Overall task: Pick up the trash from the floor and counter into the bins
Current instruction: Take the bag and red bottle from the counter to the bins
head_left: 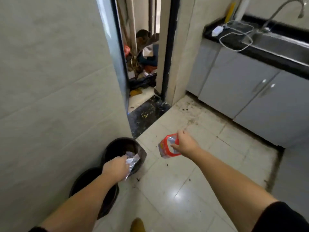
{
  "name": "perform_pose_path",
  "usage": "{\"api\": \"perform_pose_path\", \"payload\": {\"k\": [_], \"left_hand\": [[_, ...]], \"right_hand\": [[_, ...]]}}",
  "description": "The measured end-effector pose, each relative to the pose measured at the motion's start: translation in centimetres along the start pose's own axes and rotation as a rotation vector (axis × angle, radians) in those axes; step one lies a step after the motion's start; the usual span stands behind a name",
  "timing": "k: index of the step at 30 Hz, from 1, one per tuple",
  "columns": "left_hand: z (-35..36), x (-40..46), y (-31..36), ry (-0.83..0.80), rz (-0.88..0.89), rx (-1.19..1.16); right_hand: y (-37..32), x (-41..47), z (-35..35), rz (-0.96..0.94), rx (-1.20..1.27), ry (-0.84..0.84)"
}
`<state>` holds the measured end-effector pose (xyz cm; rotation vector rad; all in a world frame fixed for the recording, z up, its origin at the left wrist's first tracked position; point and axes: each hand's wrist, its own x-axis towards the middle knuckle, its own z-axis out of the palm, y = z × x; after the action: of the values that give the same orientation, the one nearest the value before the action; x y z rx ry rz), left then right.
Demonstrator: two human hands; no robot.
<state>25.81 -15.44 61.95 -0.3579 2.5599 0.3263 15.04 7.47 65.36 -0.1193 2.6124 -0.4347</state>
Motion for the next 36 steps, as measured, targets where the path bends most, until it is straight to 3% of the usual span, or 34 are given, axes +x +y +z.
{"api": "perform_pose_path", "payload": {"k": [6, 11, 19, 24, 29, 36], "left_hand": [[4.4, 4.7, -5.1, -0.073, -0.103, -0.125], [10.4, 13.6, -8.3, -0.13, -0.158, -0.126], [26.7, 33.4, -11.5, -0.137, -0.274, -0.233], [35.2, 41.0, -11.8, -0.122, -0.336, -0.316], [38.0, 41.6, -12.6, -0.197, -0.25, -0.404], [31.8, 34.1, -13.5, -0.094, -0.254, -0.447]], "right_hand": [[-4.3, 6.0, 7.6, -0.052, -0.159, -0.216], [-4.3, 13.8, 16.2, -0.062, -0.275, -0.338], [2.9, 26.8, 33.0, -0.067, -0.326, -0.37], [7.2, 30.6, 40.7, -0.055, -0.308, -0.372], [8.4, 31.1, 42.5, -0.071, -0.339, -0.366], [4.3, 27.4, 35.3, -0.11, -0.353, -0.389]]}}
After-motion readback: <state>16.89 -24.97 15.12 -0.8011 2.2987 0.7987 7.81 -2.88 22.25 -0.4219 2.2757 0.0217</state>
